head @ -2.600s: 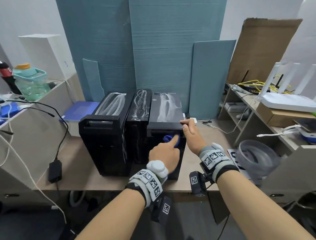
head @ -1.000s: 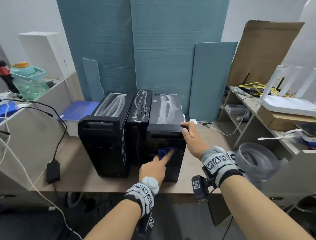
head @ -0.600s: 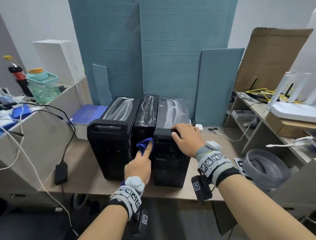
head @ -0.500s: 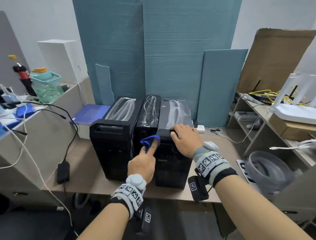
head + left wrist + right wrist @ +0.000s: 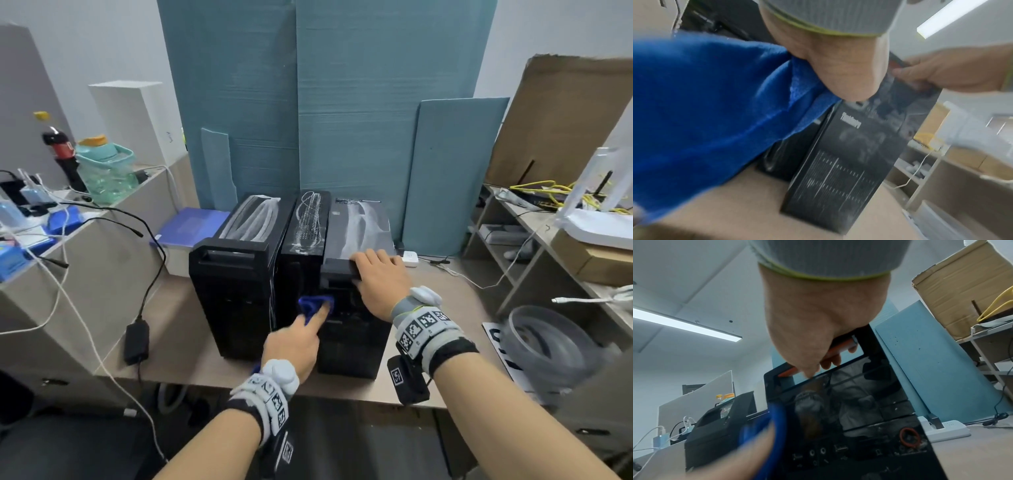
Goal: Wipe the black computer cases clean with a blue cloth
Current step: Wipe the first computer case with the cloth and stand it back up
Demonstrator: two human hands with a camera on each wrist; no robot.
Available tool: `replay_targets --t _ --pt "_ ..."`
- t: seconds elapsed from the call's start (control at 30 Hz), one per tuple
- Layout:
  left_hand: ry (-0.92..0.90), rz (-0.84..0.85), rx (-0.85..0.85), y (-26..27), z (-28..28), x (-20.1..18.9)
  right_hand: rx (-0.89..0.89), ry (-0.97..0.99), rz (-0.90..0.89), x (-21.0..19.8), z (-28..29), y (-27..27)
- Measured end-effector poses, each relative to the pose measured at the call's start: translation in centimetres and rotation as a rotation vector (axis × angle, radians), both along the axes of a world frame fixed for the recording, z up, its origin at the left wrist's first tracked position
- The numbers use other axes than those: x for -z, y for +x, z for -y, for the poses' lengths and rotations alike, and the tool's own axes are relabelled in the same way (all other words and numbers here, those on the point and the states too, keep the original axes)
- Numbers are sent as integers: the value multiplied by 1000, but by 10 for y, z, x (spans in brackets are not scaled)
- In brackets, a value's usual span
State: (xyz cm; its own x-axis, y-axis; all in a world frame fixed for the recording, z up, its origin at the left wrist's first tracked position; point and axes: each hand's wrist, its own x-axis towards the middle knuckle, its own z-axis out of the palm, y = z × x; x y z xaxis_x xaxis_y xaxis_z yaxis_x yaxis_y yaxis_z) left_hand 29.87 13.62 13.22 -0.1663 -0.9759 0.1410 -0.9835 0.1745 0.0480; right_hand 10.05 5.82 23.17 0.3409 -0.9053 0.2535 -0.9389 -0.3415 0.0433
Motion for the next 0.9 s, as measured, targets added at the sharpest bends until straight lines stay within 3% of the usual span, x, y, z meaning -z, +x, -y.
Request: replay_targets --t 0.07,0.13,0.23,0.33,0.6,0.67,0.73,0.83,0.9 --pt "62 19 33 8 -13 17 -8 39 -27 -5 1 -6" --pt "35 -30 24 12 -10 11 -17 42 -65 -11 0 -13" --pt "-69 -235 22 0 8 -29 1 38 -131 -15 -3 -39" --pt "-48 -399 94 -18 32 -62 54 54 -189 -24 -8 -75" --pt "82 -262 321 -92 59 -80 338 38 -257 -38 -24 -157" --pt "56 -273 364 -106 60 -88 441 43 -154 -42 -22 -165" --pt "34 -368 386 -124 65 -102 572 88 58 -48 -19 -173" --pt "19 -690 389 -151 79 -129 685 237 349 -55 -16 -173" --pt "1 -893 421 -170 91 -143 753 293 453 -50 -15 -165"
